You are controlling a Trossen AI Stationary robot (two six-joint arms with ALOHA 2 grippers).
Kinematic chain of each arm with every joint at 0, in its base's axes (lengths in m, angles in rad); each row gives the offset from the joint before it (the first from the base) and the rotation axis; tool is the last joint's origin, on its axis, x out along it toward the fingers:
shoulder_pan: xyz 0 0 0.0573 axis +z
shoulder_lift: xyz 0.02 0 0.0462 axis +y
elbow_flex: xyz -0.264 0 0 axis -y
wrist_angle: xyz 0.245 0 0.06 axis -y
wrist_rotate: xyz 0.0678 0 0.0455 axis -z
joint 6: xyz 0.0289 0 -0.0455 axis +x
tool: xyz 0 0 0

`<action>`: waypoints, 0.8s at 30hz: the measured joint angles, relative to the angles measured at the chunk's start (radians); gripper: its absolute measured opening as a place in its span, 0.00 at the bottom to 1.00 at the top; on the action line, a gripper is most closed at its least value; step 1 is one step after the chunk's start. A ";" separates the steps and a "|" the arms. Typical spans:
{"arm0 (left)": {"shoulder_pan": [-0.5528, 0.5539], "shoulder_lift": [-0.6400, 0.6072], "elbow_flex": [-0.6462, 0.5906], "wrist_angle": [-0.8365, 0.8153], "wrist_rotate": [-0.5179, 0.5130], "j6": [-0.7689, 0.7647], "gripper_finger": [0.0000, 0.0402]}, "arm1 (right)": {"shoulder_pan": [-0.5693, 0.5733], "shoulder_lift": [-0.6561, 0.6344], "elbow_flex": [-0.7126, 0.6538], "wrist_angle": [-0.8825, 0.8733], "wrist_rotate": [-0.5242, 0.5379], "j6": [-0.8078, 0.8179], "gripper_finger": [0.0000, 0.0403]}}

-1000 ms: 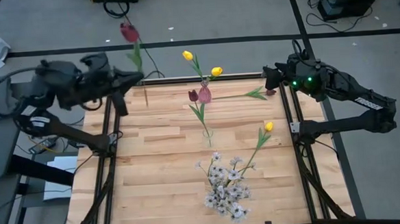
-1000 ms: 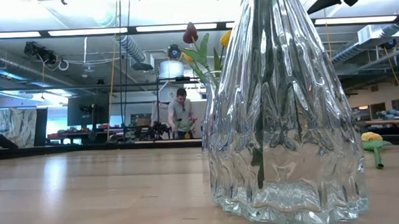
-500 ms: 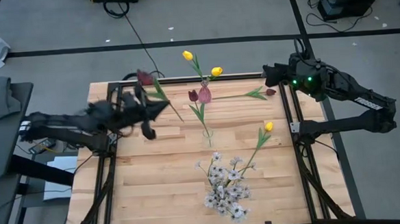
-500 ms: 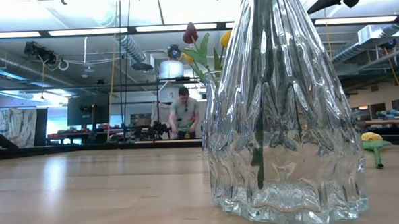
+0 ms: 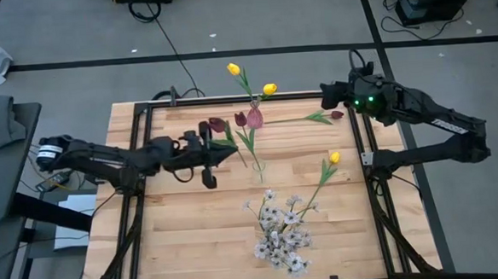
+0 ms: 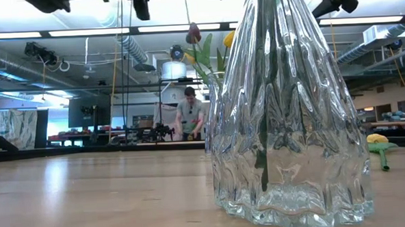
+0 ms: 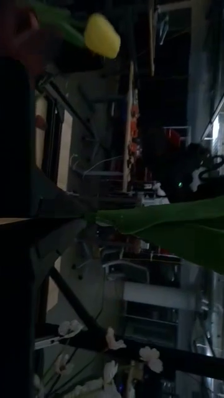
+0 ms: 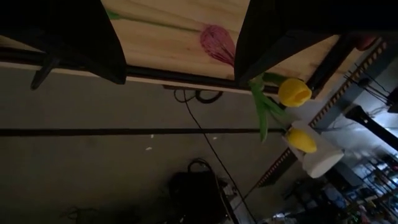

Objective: Sort flowers into vase by color
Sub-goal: Put the left red flower into the top transparent vase

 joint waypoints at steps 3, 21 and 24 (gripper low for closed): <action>0.000 0.042 0.027 0.001 0.008 0.001 0.00 | 0.000 0.016 0.000 0.000 -0.009 -0.003 0.76; 0.123 0.140 0.088 0.002 0.088 -0.113 0.00 | 0.000 0.037 0.000 -0.007 -0.019 -0.033 0.76; 0.124 0.171 0.093 0.029 0.118 -0.136 0.00 | 0.000 0.037 0.000 -0.007 -0.021 -0.034 0.76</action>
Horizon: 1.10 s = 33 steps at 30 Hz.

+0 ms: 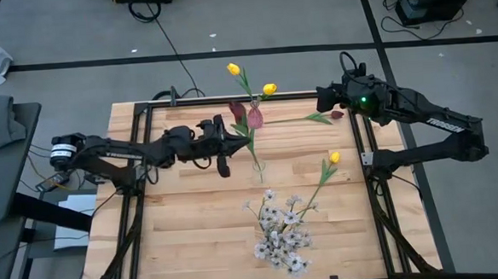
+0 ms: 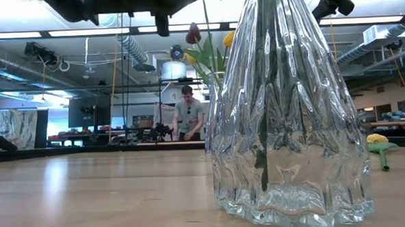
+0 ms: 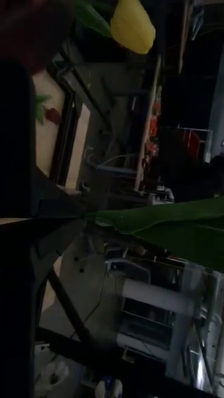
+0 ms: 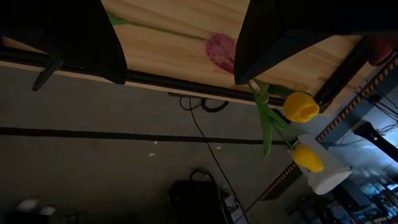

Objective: Sort flowers into vase by color
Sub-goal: Put the left red flower into the top transparent vase

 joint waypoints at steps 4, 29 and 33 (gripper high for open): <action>0.000 0.037 0.001 0.062 0.002 -0.010 0.00 | 0.000 0.000 0.000 -0.002 -0.003 0.000 0.76; 0.002 0.185 0.002 -0.011 0.026 -0.024 0.00 | 0.000 0.000 0.000 -0.007 -0.024 -0.020 0.76; 0.002 0.185 0.001 -0.041 0.025 -0.025 0.01 | 0.000 0.000 0.000 -0.007 -0.034 -0.029 0.76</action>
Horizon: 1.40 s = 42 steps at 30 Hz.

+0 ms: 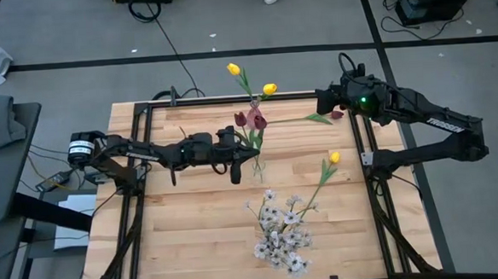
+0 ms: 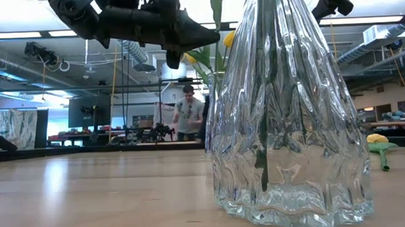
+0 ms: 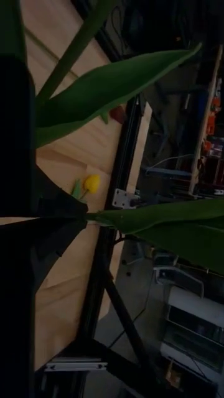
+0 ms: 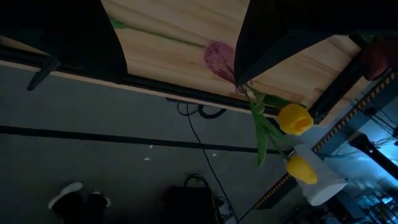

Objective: Sort flowers into vase by color
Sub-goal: Put the left red flower into the top transparent vase, then put the yellow flower into the pink transparent vase

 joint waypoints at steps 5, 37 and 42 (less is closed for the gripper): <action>0.000 0.000 0.000 0.000 -0.004 -0.028 0.06 | 0.000 0.000 0.000 0.000 -0.017 -0.030 0.76; 0.057 -0.298 0.005 -0.625 0.138 -0.339 0.94 | -0.036 -0.007 0.000 -0.195 -0.154 -0.188 0.76; 0.083 -0.385 0.101 -1.129 0.073 -0.444 0.93 | -0.053 -0.002 -0.002 -0.323 -0.196 0.015 0.76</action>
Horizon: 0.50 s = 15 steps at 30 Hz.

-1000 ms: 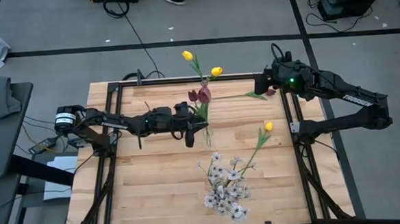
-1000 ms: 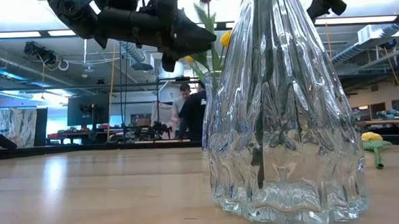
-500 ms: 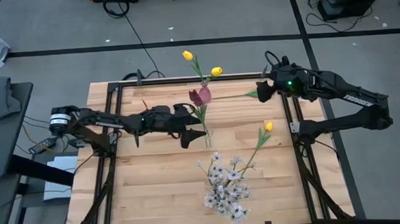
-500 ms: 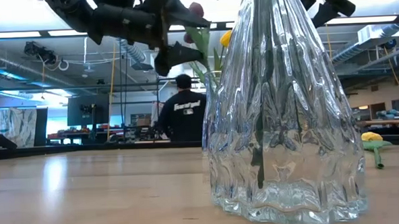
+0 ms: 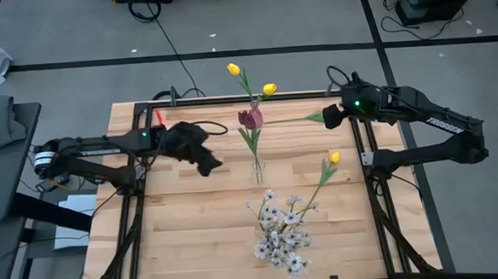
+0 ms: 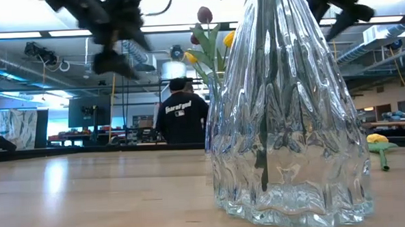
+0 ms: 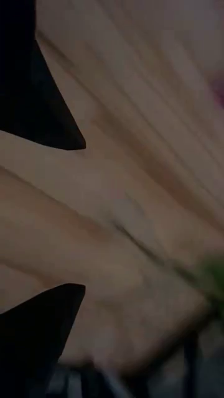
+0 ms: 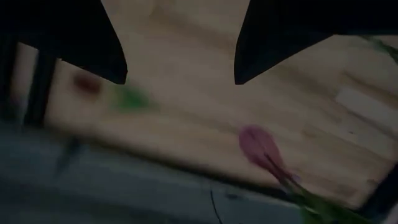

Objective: Sort flowers into vase by color
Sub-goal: Put the yellow flower into the pink transparent vase

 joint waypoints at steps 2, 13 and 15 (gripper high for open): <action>0.010 -0.005 0.055 -0.208 -0.025 -0.067 0.92 | -0.003 0.001 -0.017 -0.066 -0.068 0.204 0.76; 0.047 -0.002 0.151 -0.828 -0.057 -0.427 0.84 | 0.241 0.003 -0.281 -0.142 -0.478 0.942 0.76; 0.047 -0.002 0.151 -0.868 -0.080 -0.407 0.83 | 0.316 0.002 -0.341 -0.098 -0.520 1.077 0.76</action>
